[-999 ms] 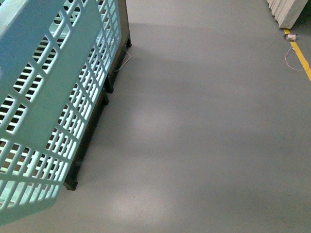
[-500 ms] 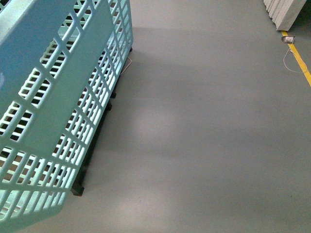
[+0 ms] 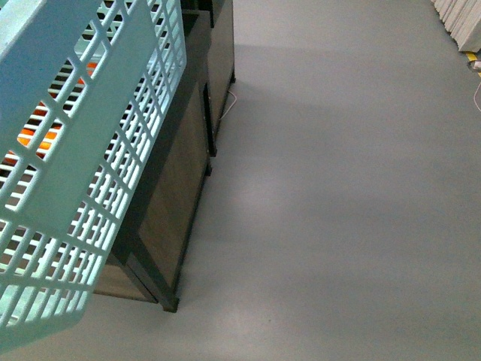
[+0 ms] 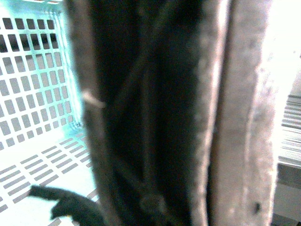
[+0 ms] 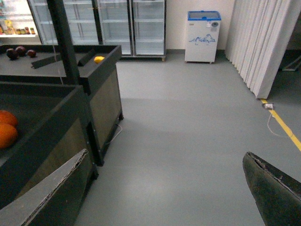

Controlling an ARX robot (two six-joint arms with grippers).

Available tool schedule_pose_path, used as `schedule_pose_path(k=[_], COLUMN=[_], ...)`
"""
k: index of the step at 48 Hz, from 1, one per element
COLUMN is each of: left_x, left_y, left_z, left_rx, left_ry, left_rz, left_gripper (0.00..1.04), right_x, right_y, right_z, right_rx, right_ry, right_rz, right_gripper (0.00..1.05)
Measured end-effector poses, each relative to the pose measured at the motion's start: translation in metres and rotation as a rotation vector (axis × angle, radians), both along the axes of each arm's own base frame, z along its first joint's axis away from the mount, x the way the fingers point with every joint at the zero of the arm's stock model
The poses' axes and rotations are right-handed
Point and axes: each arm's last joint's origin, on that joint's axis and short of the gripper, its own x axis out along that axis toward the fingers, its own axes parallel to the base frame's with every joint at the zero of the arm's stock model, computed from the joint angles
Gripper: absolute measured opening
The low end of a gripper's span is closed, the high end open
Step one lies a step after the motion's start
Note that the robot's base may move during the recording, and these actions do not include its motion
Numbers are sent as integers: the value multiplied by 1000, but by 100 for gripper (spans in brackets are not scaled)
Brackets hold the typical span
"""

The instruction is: Pick lemon and mango into basket

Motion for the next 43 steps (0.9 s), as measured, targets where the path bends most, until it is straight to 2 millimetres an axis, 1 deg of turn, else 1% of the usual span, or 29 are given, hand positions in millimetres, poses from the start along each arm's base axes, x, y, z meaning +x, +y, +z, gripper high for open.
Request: schedule_pose_path(k=[43], left_x=[0], left_y=[0], left_z=[0], left_rx=[-1], left_ry=[0], left_rz=[-1], left_gripper=[14], right_x=[0], right_y=[0], right_z=[0], right_rx=[0], right_ry=[0], right_rz=[0], right_gripper=[96])
